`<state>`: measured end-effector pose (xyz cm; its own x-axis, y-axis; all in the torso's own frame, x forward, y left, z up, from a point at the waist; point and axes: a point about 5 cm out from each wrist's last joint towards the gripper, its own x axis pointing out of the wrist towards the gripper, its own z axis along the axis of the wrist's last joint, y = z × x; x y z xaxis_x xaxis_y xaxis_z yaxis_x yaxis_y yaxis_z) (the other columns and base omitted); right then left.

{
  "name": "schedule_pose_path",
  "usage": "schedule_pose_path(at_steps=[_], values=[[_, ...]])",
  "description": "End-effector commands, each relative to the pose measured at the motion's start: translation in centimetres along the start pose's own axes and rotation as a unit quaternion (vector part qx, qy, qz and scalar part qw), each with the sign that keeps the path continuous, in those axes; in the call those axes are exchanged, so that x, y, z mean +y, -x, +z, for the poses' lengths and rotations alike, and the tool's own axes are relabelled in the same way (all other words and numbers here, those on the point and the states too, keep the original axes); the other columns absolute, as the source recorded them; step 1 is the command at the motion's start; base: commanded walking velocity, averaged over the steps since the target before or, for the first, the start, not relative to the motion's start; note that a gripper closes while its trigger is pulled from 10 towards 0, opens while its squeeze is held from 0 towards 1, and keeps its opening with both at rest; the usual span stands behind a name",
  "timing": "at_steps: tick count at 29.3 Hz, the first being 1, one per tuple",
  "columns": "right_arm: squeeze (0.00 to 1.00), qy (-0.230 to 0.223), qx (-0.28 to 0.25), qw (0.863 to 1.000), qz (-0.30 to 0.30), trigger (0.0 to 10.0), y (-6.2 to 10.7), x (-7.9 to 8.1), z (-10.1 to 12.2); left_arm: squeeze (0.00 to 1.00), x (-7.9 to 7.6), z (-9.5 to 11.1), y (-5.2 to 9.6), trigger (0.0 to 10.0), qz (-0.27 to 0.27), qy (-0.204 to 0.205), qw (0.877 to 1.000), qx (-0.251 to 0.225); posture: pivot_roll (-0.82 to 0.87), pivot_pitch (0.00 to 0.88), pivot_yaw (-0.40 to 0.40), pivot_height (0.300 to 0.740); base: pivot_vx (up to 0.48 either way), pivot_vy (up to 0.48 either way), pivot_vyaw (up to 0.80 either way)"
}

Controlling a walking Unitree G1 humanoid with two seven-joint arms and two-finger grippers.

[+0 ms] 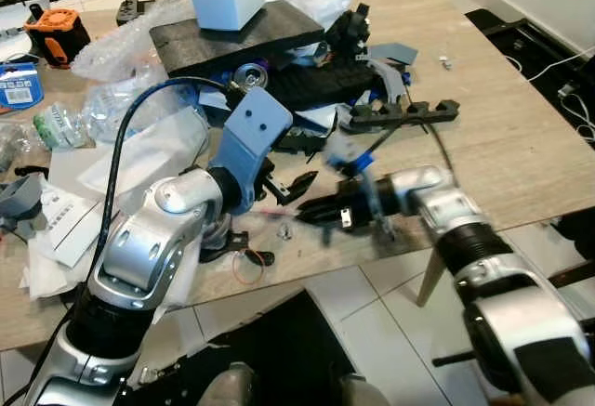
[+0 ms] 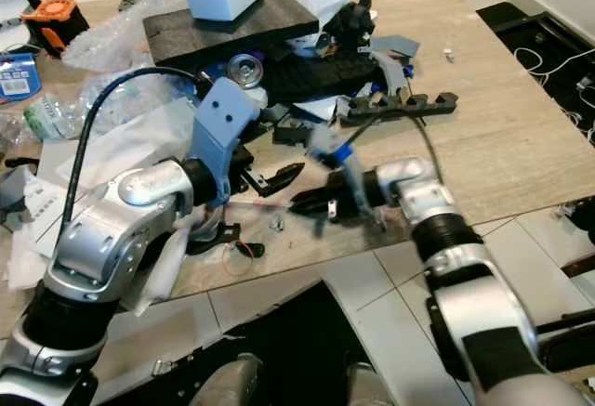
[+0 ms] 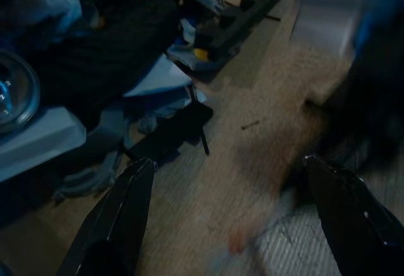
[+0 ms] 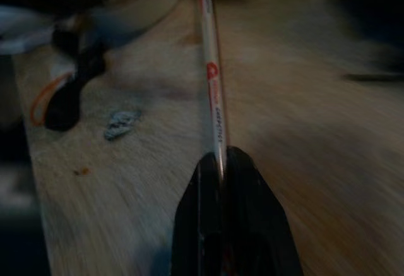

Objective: Picking trash to rubbish bin

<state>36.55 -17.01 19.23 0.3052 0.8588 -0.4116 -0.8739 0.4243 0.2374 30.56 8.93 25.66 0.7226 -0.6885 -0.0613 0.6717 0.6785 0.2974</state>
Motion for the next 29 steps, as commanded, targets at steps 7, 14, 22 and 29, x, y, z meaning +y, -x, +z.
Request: schedule_pose_path(at_steps=[7,14,22,29], values=[[0.00,-0.002,-0.086,0.996,0.014,0.0,3.6,1.1,1.7,0.00,-0.3,-0.2,-0.4,10.0,-0.011,0.004,1.000,-0.003,0.09,0.291,0.057,0.740,0.000,0.000,0.00],[0.00,-0.012,-0.164,0.985,0.059,0.0,5.5,3.5,3.1,0.00,-0.2,-0.1,-0.4,10.0,-0.008,0.005,1.000,-0.006,0.08,0.282,0.056,0.740,0.000,0.000,0.00],[0.00,0.024,-0.284,0.953,-0.101,0.0,7.0,3.6,5.2,0.00,0.0,0.1,-0.1,10.0,0.022,0.041,0.998,-0.032,0.07,0.258,0.056,0.740,0.000,0.000,0.00],[0.00,0.022,-0.361,0.911,-0.200,0.0,8.5,4.6,5.9,0.00,0.7,-0.3,0.4,10.0,0.071,0.061,0.995,-0.036,0.07,0.245,0.065,0.740,0.000,0.000,0.00]])
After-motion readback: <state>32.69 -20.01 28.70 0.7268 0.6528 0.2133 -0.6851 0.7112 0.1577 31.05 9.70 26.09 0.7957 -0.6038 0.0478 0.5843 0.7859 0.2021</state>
